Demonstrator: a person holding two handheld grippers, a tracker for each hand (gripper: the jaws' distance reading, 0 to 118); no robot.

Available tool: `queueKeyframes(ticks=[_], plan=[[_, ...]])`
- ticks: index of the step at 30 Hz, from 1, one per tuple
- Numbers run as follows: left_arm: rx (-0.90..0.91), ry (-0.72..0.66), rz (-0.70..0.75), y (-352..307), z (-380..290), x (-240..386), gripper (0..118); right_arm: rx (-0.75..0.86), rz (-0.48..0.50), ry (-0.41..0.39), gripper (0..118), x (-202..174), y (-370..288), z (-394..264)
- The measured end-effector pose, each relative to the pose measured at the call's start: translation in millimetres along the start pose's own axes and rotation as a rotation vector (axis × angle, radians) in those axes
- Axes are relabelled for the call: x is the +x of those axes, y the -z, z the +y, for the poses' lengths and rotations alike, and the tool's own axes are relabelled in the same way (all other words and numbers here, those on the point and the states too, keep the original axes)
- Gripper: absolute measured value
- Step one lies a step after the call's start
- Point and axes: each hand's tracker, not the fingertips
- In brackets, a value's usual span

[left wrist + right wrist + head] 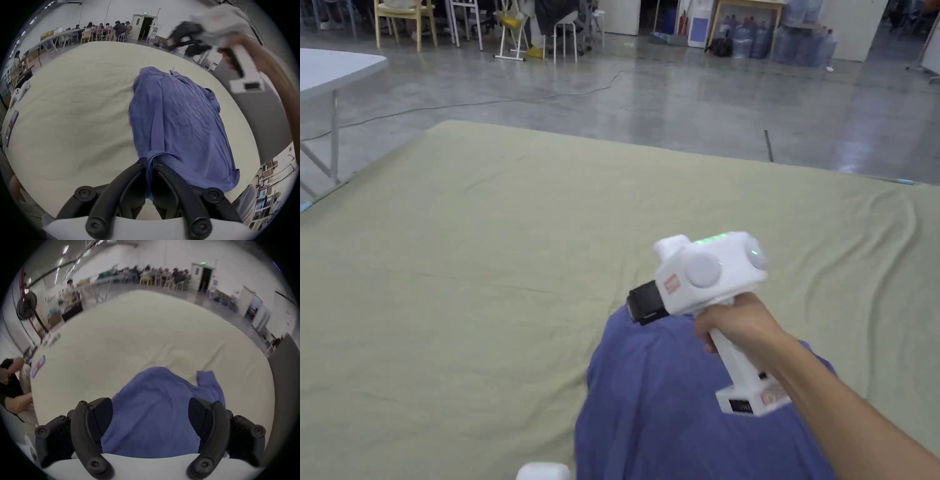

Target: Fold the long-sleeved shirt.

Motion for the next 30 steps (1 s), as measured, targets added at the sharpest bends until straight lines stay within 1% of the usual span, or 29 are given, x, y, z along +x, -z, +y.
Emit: queueKeyframes(ticks=[2,4,7,8,9,10,11,12,13,14,15,16,17,19,20,22,23,27,30], plan=[[-0.01,-0.019,-0.005,3.5,1.2,-2.9,4,-0.087,0.017,-0.025,103,-5.7,47.5,25.1],[-0.014,-0.036,-0.012,5.5,3.7,-5.8,4,-0.153,-0.012,-0.019,103,-12.8,89.1,38.3],[-0.007,-0.053,-0.021,6.9,8.1,-10.8,4,-0.169,-0.024,0.003,101,-18.5,127.5,48.5],[-0.006,-0.053,-0.02,6.9,9.9,-11.6,4,-0.18,-0.026,0.015,96,-20.8,132.4,46.5],[-0.004,-0.052,-0.017,7.0,11.8,-12.2,4,-0.213,-0.036,0.032,83,-23.4,139.5,44.2],[0.0,-0.05,-0.009,6.1,13.6,-12.5,4,-0.258,-0.046,0.037,56,-25.7,147.3,41.5],[0.002,-0.05,-0.004,6.1,14.4,-13.2,4,-0.3,-0.063,0.031,52,-27.7,152.6,38.5],[0.002,-0.049,0.001,6.1,15.1,-14.1,4,-0.27,-0.027,0.052,42,-26.8,155.0,35.7],[0.003,-0.05,0.004,5.1,15.3,-15.4,4,-0.248,-0.037,0.084,13,-26.4,149.6,39.9],[0.006,-0.053,0.008,3.5,15.4,-16.8,4,-0.247,-0.007,0.125,6,-26.3,144.0,41.8],[0.012,-0.056,0.012,1.0,15.7,-18.3,4,-0.202,-0.036,0.129,6,-26.0,132.6,42.9],[0.018,-0.053,0.013,-2.3,17.3,-19.5,4,-0.138,-0.092,0.133,6,-23.6,110.4,41.7],[0.032,-0.043,0.015,-6.8,19.3,-20.8,4,-0.096,-0.102,0.142,6,-19.0,93.4,44.1],[0.092,-0.024,0.057,-20.4,29.5,-25.1,4,-0.009,-0.034,0.19,6,-1.7,44.6,49.9],[0.098,-0.013,0.058,-25.8,36.1,-27.0,4,0.032,-0.03,0.202,6,7.3,21.3,52.1],[0.161,-0.013,0.081,-41.8,54.6,-32.1,4,0.122,-0.091,0.213,6,27.3,-38.0,57.1],[0.184,-0.008,0.086,-50.0,63.4,-33.4,4,0.169,-0.101,0.221,6,36.9,-64.2,57.6],[0.325,0.019,0.131,-89.4,116.4,-35.4,4,0.349,-0.135,0.297,6,84.7,-174.4,56.7],[0.452,0.043,0.162,-117.7,168.4,-30.5,4,0.458,-0.197,0.302,6,110.6,-249.4,49.1]])
